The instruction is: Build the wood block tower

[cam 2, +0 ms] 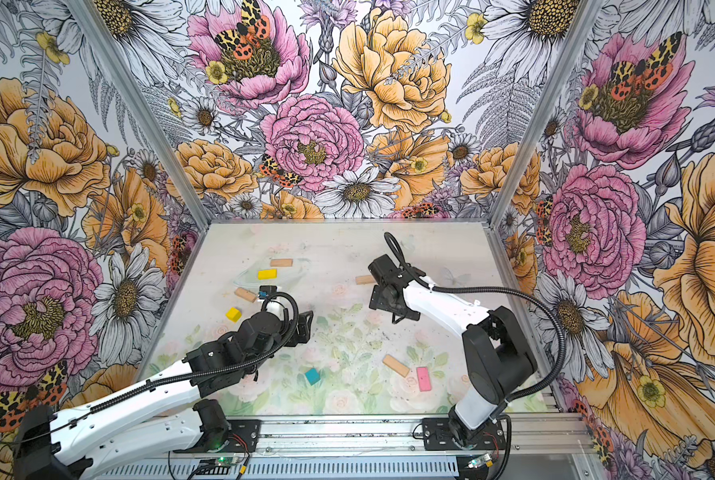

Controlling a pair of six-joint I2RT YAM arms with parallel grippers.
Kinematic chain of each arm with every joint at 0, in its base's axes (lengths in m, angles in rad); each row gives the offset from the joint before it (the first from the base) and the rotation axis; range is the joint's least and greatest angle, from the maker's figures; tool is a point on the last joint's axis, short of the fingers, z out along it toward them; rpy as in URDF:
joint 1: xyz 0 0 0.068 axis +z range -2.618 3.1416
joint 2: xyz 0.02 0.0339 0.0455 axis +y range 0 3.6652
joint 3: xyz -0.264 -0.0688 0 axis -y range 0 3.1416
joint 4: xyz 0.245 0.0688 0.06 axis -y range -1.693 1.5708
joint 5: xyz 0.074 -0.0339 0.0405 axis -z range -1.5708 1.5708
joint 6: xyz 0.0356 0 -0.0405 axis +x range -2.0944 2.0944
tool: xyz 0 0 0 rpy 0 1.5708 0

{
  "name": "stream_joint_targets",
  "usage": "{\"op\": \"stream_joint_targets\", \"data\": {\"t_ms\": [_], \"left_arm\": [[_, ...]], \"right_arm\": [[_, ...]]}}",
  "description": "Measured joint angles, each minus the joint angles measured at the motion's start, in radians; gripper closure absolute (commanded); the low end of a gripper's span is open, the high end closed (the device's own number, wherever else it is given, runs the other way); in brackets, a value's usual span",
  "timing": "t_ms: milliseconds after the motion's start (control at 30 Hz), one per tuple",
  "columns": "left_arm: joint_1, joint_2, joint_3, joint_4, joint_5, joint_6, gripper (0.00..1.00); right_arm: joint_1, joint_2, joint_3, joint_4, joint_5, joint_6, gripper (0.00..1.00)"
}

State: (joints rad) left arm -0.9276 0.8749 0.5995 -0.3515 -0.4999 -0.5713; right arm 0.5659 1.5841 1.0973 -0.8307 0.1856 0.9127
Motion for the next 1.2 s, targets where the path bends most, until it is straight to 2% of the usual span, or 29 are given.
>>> {"op": "stream_joint_targets", "data": {"t_ms": [133,333,867,1200], "left_arm": [[0.0,-0.024,-0.042,0.012,0.013,0.021,0.01],[0.0,-0.03,-0.06,0.018,0.029,0.04,0.01],[0.0,-0.055,-0.076,0.024,0.037,0.051,0.01],[0.0,-0.056,-0.088,0.028,0.036,0.055,0.01]], "right_arm": [[0.04,-0.112,-0.117,-0.003,-0.007,0.094,0.0],[0.125,-0.23,-0.196,0.005,-0.006,0.23,0.0],[0.338,-0.236,-0.303,0.007,0.033,0.482,0.0],[0.378,-0.236,-0.324,0.006,0.062,0.584,0.0]]}}
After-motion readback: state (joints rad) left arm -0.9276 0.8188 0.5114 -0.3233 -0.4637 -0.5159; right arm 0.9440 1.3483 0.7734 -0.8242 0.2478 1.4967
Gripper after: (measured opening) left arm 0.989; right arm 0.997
